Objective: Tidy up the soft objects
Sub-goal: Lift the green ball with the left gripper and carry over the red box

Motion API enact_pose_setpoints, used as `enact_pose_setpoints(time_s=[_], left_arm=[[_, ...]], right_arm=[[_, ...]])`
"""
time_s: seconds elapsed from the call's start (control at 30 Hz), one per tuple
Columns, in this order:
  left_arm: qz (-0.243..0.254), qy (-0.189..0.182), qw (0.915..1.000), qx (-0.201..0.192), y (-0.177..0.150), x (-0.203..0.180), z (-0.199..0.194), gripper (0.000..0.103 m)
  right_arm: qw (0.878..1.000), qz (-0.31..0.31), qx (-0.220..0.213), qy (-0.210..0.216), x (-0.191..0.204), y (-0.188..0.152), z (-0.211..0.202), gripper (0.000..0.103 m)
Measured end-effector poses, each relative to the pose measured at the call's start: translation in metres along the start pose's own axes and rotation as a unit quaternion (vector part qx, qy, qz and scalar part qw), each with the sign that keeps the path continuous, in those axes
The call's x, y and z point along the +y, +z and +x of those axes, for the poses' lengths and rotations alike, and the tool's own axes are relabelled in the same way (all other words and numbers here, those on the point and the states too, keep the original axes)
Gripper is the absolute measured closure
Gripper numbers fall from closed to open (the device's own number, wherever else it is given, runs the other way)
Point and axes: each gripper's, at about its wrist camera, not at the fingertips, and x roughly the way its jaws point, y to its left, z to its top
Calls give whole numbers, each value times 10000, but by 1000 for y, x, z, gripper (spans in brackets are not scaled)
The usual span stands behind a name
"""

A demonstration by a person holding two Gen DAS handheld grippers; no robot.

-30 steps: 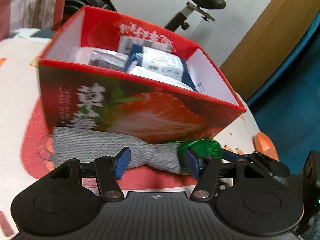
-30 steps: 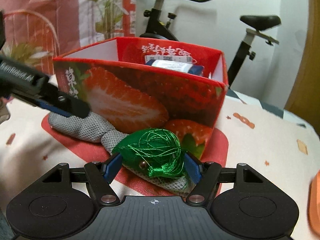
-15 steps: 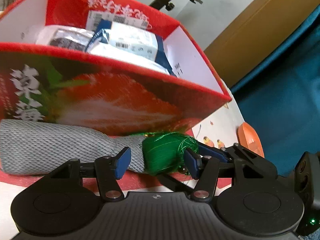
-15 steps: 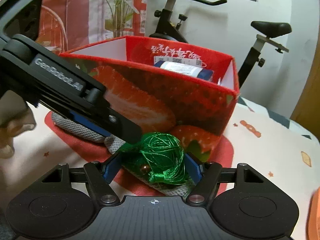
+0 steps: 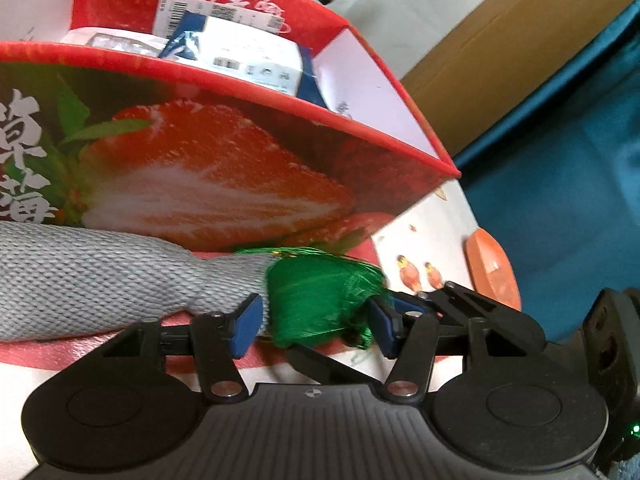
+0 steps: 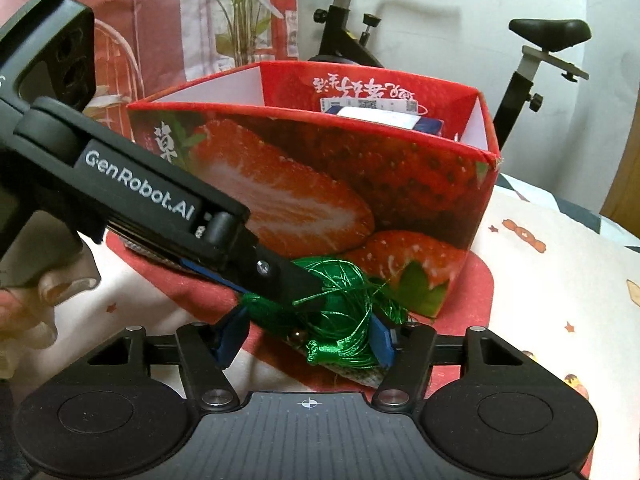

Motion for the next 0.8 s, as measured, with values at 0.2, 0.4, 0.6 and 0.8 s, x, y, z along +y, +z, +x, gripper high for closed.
enact_pose_setpoints(time_s=[0.2, 0.4, 0.6, 0.8], left_arm=[[47, -110, 9999, -105, -7, 0, -10, 50], [-8, -147, 9985, -532, -8, 0, -41, 50], [155, -113, 9924, -1218, 10, -9, -85, 50], [325, -9, 9867, -1593, 24, -22, -109, 51]], right_arm=[[9999, -68, -93, 84, 7, 4, -8, 47], [9985, -312, -370, 241, 17, 28, -26, 51], [9947, -554, -786, 355, 23, 66, -50, 59], [9910, -806, -1004, 356, 29, 91, -59, 64]])
